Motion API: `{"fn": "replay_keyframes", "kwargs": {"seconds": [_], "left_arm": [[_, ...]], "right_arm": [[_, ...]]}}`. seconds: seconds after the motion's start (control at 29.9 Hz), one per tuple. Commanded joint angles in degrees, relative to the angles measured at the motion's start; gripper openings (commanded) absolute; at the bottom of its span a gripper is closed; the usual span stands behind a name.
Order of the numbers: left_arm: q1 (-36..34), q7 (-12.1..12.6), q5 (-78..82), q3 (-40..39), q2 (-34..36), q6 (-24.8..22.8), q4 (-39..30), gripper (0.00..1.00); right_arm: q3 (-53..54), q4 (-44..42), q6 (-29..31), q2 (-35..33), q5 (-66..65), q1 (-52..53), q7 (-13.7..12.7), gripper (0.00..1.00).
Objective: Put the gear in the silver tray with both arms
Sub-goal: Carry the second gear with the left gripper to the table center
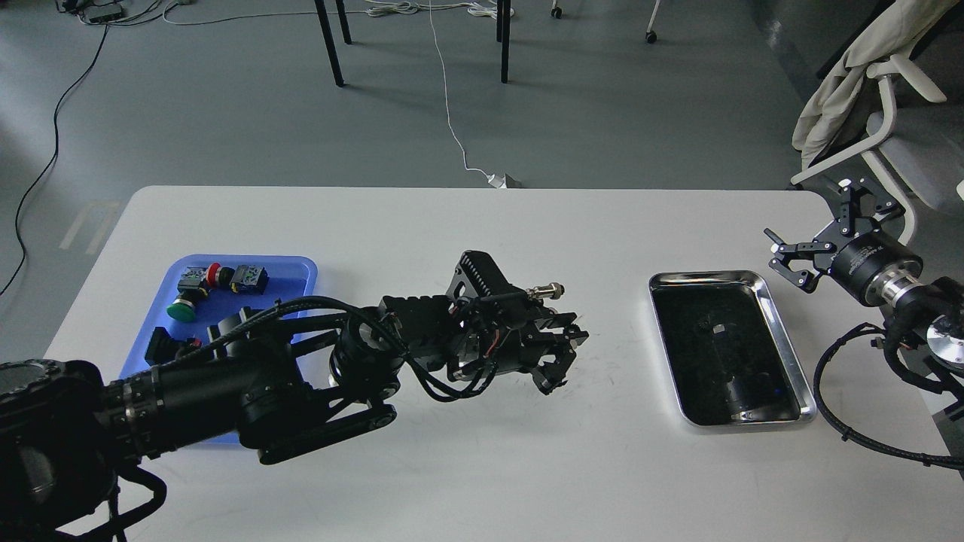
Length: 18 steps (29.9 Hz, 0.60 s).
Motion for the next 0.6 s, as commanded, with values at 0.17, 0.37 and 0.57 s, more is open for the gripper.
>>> {"fn": "replay_keyframes", "kwargs": {"seconds": [0.17,0.37,0.57], "left_arm": [[1.6,-1.6,-0.1,0.1,-5.5,5.2,9.6,0.09],[1.6,-4.4,-0.9,1.2,-5.5,9.2,17.3,0.09],[1.9,-4.7,-1.3,1.9,-5.5,11.1,18.7,0.09]], "right_arm": [[0.1,0.0,0.0,0.0,0.0,0.3,0.0,0.98],[0.0,0.0,0.0,-0.6,0.0,0.1,0.0,0.98],[0.1,0.0,0.0,-1.6,0.0,0.1,0.0,0.98]]}}
